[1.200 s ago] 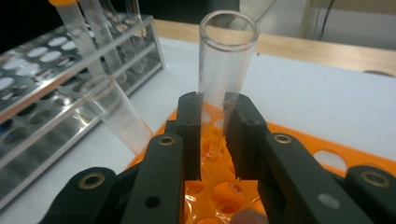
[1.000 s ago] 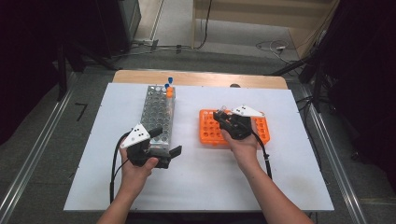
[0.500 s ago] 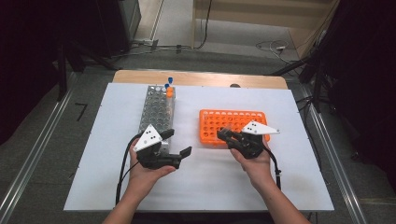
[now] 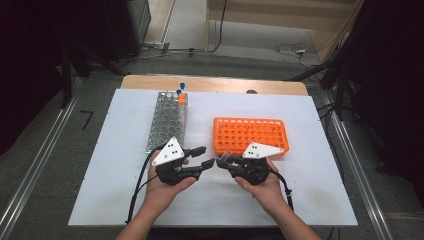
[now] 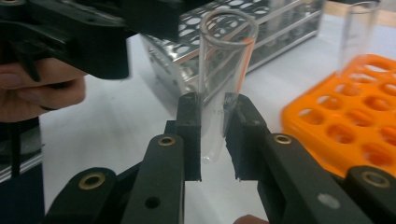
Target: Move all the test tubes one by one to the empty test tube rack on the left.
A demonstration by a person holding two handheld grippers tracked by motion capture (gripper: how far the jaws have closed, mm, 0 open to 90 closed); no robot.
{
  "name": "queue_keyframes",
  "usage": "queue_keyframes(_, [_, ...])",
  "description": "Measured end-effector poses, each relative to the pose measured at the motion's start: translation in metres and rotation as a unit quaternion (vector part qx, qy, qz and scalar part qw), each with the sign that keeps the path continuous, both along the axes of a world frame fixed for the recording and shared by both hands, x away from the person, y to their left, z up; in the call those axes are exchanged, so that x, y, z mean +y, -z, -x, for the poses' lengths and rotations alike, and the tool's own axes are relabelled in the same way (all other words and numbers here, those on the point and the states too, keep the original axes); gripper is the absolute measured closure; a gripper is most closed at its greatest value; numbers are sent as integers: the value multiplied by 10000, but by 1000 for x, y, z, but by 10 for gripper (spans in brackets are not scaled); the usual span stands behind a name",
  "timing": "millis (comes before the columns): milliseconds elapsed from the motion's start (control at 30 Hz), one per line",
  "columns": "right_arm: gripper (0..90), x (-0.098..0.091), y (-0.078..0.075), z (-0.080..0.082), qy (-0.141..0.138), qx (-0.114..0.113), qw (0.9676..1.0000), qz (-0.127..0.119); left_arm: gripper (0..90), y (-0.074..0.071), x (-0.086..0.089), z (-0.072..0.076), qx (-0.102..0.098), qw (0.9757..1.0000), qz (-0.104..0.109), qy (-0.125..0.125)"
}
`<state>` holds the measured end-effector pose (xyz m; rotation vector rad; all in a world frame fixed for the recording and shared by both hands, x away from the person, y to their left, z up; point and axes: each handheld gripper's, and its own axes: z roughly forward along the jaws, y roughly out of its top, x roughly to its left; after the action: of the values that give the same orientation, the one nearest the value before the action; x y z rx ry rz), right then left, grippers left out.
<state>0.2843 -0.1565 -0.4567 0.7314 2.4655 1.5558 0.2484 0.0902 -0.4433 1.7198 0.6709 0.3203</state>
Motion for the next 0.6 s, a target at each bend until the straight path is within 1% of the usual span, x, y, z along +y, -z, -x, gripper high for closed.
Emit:
queue_keyframes(67, [737,6,1,3,-111,6,9999,40,523,1,-4,0,13,10000,15,97])
queue_keyframes(233, [737,17,2,8,-345,27,9993,105,600,2,-9,0,26,9996,-35,279])
queue_keyframes(333, [737,20,2,10,-441,43,9989,129,641,3,-12,0,27,9993,-52,358])
queue_keyframes(433, [737,21,2,10,-517,104,9985,125,703,4,-13,0,15,9990,-75,433])
queue_keyframes(500, [736,21,2,10,-547,130,9983,132,724,4,-13,0,-32,9990,-157,425])
queue_keyframes(600, [736,21,3,9,-588,180,9980,132,751,3,-13,1,-114,9991,-215,336])
